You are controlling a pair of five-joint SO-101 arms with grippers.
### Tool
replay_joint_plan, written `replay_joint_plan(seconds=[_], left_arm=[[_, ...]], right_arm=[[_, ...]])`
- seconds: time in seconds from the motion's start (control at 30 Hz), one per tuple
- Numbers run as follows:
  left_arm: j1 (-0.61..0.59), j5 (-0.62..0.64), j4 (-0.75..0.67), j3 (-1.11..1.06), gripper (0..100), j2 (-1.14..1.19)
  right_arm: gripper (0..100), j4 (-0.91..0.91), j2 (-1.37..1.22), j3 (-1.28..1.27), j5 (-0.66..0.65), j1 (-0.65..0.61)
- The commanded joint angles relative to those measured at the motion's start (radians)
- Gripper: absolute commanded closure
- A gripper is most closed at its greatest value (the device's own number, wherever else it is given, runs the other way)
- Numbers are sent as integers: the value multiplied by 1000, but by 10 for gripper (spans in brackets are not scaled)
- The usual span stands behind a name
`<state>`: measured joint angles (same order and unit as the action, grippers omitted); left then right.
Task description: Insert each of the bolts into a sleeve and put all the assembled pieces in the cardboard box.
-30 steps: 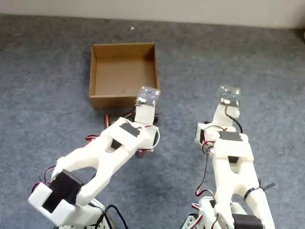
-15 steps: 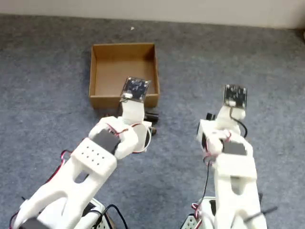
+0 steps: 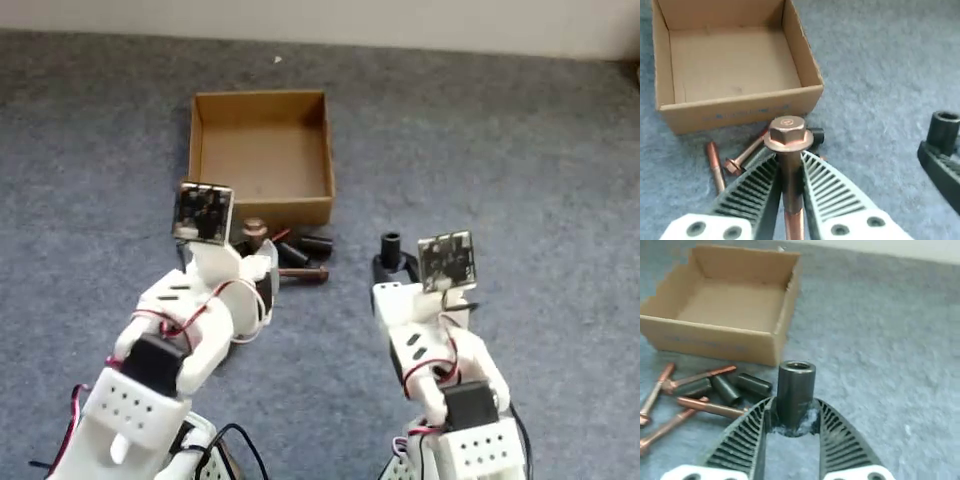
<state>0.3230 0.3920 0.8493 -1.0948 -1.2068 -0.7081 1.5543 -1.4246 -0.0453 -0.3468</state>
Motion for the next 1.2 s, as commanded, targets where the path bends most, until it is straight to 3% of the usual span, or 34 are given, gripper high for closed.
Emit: replay_joint_plan(seconds=[0.0, 0.23, 0.63, 0.83, 1.17], left_arm=[[-19, 5, -2, 8, 994, -91], [-19, 6, -60, 5, 994, -216], [-19, 8, -267, -82, 994, -255], [-19, 6, -405, -196, 994, -257], [-7, 8, -408, -194, 994, -292]], right_arm=[[994, -2, 99, -5, -12, -94], [994, 1, 234, -81, -120, -277], [994, 2, 280, -122, -146, -449], [994, 2, 280, -120, -146, -496], [994, 22, 280, -147, -146, -495]])
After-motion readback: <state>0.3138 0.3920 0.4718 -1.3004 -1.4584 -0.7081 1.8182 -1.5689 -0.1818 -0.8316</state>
